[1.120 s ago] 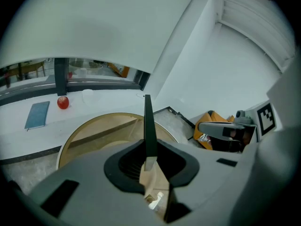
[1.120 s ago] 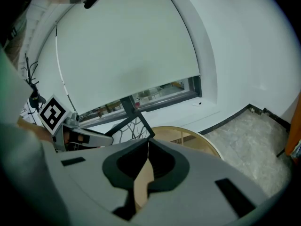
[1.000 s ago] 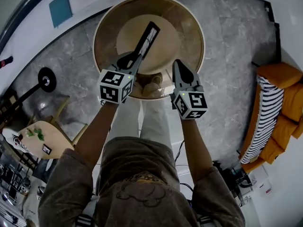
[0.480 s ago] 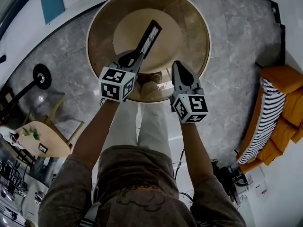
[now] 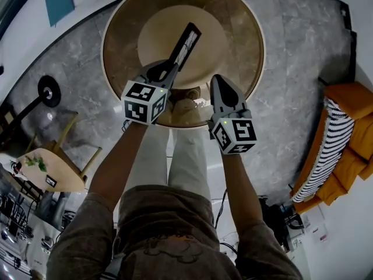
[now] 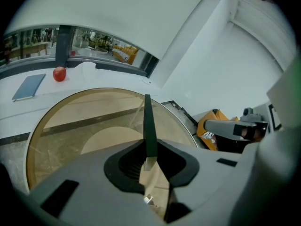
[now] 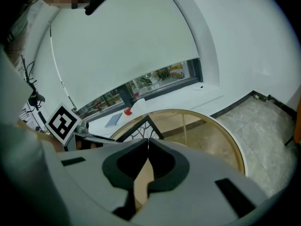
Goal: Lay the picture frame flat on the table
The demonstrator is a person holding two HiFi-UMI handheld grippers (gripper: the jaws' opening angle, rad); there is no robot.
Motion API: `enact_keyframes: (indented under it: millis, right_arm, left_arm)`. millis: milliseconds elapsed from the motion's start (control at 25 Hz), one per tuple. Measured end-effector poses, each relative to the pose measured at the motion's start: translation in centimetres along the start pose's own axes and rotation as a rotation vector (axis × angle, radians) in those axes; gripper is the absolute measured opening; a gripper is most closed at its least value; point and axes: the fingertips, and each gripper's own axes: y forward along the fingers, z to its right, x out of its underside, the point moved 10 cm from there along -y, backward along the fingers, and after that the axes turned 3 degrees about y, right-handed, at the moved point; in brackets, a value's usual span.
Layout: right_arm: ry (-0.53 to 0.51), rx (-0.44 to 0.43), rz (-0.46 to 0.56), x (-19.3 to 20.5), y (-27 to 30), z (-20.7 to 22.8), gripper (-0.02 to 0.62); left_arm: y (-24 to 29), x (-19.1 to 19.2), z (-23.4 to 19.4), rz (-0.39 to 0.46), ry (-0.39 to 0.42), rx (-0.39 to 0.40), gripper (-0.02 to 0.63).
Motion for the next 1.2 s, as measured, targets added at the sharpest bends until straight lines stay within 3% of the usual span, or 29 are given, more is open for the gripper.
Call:
enact_keyframes:
  millis: [800, 1200]
  right_arm:
    - [0.039, -0.001, -0.023, 2.5, 1.4, 0.5, 0.020]
    - [0.043, -0.008, -0.035, 2.9, 1.8, 0.5, 0.020]
  left_arm:
    - [1.6, 0.8, -1.3, 0.025, -0.035, 0.000, 0.083]
    - [2.8, 1.8, -2.2, 0.027, -0.104, 0.006, 0.108]
